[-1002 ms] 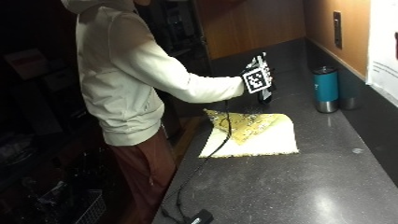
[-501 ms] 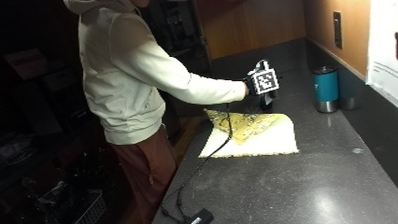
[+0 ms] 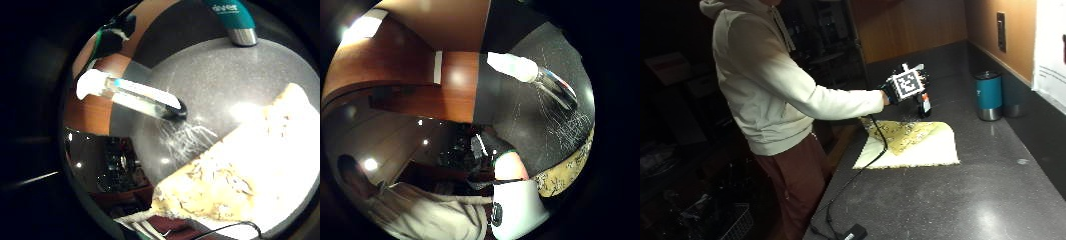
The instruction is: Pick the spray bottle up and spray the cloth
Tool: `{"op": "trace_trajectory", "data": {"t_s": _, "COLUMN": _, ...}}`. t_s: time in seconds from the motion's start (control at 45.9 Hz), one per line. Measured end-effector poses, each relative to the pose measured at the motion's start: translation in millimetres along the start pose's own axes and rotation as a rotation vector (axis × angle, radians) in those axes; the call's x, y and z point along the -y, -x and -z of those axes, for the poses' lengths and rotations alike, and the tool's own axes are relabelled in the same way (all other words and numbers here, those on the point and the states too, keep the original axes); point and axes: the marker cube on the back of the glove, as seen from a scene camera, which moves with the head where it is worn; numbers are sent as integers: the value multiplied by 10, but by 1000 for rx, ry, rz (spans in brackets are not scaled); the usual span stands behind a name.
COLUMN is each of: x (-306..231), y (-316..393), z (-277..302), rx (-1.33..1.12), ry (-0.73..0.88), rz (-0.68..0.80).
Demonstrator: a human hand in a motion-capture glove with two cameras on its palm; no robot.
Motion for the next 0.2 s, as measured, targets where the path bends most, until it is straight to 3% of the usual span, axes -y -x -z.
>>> {"op": "trace_trajectory", "data": {"t_s": 0.065, "x": 24, "y": 97, "z": 121, "rx": 37, "ry": -90, "rz": 4}}
{"op": "trace_trajectory", "data": {"t_s": 0.196, "x": -317, "y": 17, "z": 350, "rx": -88, "ry": 13, "rz": 7}}
